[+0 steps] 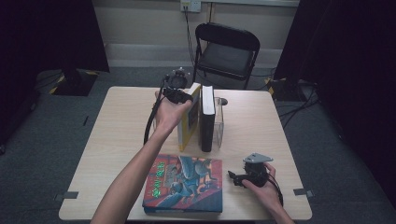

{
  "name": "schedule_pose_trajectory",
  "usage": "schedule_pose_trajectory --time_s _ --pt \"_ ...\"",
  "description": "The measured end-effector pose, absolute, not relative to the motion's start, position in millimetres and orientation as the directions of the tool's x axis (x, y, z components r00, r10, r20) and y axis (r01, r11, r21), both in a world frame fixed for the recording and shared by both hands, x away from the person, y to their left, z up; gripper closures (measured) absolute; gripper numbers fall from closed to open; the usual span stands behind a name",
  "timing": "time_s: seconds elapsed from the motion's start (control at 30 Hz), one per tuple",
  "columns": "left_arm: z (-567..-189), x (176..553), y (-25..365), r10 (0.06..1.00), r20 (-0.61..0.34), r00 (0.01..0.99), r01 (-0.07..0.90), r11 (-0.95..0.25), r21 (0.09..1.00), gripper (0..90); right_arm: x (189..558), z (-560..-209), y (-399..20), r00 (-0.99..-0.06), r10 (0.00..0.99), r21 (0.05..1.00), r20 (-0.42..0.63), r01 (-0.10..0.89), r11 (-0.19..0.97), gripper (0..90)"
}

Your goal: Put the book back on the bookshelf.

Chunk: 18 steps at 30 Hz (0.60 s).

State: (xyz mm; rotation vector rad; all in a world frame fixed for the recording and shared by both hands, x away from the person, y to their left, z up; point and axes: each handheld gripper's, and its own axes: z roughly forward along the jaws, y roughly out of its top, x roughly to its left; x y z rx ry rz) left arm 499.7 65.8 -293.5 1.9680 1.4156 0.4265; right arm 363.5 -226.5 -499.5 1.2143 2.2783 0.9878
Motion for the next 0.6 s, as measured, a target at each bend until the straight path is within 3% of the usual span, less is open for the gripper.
schedule_pose_trajectory --time_s 0.27,0.6 --pt "-295.7 503.2 74.8 0.946 -0.165 0.280 0.717 -0.092 0.691 75.6 363.8 -499.6 -226.4 -0.560 0.829 0.731 -0.002 0.565 0.383 13.0" --pt "-296.9 500.0 66.9 0.946 -0.159 0.282 0.693 -0.086 0.716 75.4 363.8 -499.5 -226.3 -0.560 0.828 0.730 -0.001 0.566 0.384 13.0"
